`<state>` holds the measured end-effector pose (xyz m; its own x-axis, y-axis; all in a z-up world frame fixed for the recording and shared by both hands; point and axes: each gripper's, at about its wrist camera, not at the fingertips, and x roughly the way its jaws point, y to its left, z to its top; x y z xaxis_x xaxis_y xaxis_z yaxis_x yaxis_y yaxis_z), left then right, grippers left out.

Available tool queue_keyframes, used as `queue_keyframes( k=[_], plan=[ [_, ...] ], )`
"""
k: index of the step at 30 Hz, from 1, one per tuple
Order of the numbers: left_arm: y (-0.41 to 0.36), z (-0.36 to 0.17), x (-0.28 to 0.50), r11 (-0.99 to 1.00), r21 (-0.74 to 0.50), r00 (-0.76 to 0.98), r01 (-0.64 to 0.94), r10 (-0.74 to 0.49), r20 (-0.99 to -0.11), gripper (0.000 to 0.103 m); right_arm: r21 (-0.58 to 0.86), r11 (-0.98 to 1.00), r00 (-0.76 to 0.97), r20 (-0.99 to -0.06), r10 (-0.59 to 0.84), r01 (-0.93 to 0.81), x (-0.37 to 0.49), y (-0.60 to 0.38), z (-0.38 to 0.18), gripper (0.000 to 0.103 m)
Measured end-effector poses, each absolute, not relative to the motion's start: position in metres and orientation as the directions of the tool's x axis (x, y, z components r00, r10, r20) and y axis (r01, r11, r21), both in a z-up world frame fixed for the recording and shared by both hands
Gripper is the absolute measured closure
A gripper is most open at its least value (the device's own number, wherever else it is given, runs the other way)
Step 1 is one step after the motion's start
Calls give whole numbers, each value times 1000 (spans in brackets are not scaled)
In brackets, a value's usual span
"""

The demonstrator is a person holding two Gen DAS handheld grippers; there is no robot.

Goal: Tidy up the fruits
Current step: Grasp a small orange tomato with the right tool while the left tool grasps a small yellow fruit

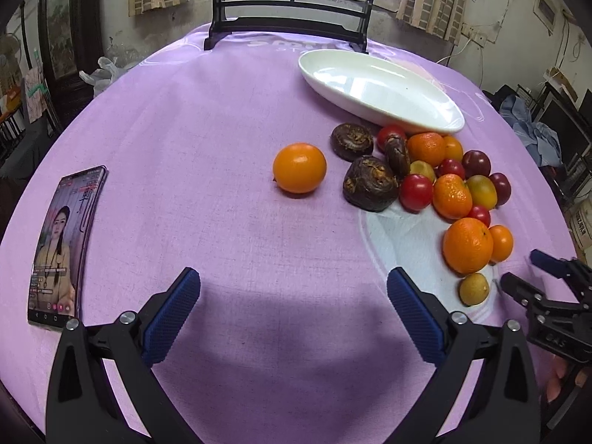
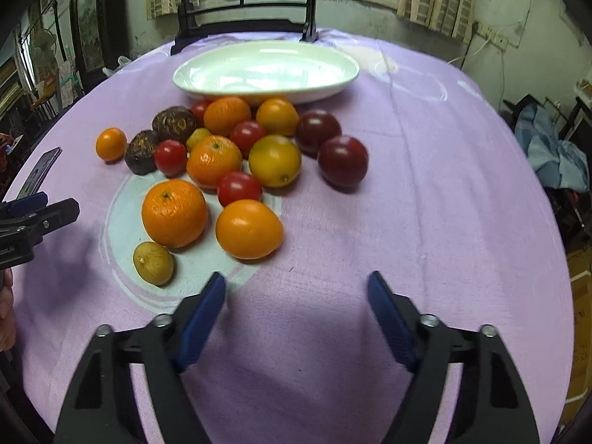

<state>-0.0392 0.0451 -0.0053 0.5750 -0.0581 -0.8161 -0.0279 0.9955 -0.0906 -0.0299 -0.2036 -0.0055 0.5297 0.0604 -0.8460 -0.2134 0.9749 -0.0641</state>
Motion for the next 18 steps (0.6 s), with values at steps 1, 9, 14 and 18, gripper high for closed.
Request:
queue_keyframes(
  k=[1,9,14,18],
  plan=[
    [45,-6,-39,996,-88,572,-24,-58,-818,4,-57,974,518,-853,68,-221,-26,-202,-7,36],
    [33,-6,-43,996,-86,545,30,-88,-833,4,-42,954,505,-855,119,-296,-8,-180,-7,58],
    [7,-5,-50,989,-98,516,108,-140,-845,4,-21,956,517,-845,140,-294,-10,-183,-5,63],
    [-20,-5,-53,982,-86,503,167,-160,-849,4,27,965,523,-836,165,-261,-11,-200,-3,63]
  ],
)
